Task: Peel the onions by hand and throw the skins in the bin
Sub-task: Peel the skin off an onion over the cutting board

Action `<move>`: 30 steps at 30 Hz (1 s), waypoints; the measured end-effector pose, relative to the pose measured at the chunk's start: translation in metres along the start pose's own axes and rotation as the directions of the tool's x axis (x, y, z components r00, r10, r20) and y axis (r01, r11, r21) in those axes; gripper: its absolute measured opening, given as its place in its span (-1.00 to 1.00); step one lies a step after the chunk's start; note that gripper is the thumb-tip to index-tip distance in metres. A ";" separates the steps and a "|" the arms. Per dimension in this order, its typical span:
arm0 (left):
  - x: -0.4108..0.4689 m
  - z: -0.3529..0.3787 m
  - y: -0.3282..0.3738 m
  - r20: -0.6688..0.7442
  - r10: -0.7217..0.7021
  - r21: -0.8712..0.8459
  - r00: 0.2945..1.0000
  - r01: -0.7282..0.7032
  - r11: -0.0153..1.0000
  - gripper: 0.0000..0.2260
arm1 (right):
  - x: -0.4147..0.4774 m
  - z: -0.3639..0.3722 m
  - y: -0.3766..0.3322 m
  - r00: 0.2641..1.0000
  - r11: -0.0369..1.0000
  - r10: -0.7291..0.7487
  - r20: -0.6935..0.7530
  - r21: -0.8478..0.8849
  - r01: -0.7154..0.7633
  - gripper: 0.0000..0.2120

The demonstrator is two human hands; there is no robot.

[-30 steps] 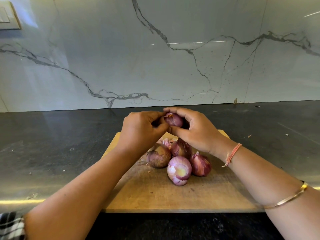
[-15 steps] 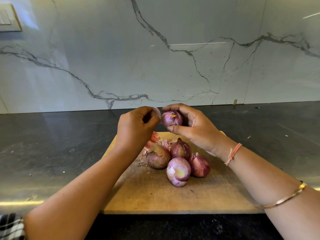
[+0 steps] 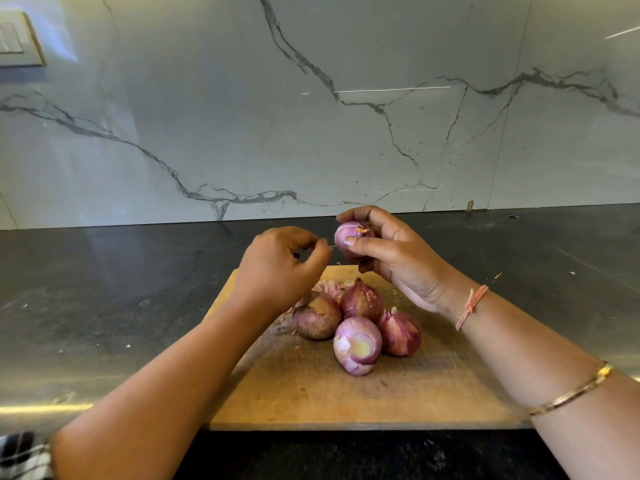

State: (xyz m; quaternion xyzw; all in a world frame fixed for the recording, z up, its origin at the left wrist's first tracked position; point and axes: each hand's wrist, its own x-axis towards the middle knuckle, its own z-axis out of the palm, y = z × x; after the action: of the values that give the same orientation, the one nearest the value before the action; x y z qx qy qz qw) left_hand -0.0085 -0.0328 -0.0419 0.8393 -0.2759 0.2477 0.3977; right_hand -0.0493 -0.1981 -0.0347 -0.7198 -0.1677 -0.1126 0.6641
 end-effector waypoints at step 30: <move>-0.002 0.000 0.007 -0.102 0.031 -0.045 0.994 -0.036 0.998 -0.89 | 0.002 0.003 0.001 1.000 0.998 -0.014 -0.023 -0.056 0.013 -0.72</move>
State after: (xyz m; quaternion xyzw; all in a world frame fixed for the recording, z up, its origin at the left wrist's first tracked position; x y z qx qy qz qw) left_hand -0.0141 -0.0363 -0.0393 0.8114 -0.2753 0.2900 0.4264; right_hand -0.0470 -0.1950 -0.0347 -0.7355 -0.1617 -0.1300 0.6450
